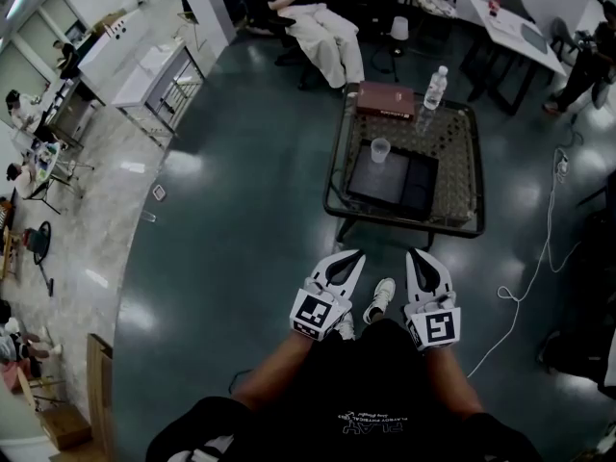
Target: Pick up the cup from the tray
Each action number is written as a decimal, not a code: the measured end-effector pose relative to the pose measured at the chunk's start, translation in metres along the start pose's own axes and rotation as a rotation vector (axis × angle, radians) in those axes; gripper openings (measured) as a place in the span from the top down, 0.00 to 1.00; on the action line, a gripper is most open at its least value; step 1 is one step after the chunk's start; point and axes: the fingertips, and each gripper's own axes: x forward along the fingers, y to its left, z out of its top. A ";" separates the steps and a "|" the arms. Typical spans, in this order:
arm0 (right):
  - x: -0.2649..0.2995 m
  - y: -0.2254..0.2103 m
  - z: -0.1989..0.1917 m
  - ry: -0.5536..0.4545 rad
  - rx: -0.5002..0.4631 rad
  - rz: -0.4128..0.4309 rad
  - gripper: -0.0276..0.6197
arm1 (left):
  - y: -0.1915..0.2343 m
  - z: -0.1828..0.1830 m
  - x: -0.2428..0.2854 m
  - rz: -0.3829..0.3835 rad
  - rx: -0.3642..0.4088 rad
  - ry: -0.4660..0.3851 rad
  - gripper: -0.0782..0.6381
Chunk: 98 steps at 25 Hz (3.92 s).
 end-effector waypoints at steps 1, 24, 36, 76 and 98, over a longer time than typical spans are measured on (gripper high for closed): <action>0.002 -0.002 -0.001 0.000 0.001 0.002 0.95 | 0.001 0.001 0.003 0.001 0.003 0.000 0.88; 0.068 -0.098 -0.014 -0.023 0.046 0.103 0.95 | 0.034 0.006 0.107 0.092 -0.051 0.039 0.88; 0.091 -0.136 -0.020 -0.045 0.088 0.160 0.95 | 0.040 0.009 0.150 0.136 -0.032 0.062 0.88; 0.220 -0.166 -0.027 0.014 0.071 0.085 0.95 | 0.164 0.006 0.220 0.060 -0.040 0.103 0.88; 0.265 -0.195 -0.046 0.064 0.100 -0.013 0.95 | 0.193 -0.013 0.270 -0.093 0.007 0.147 0.88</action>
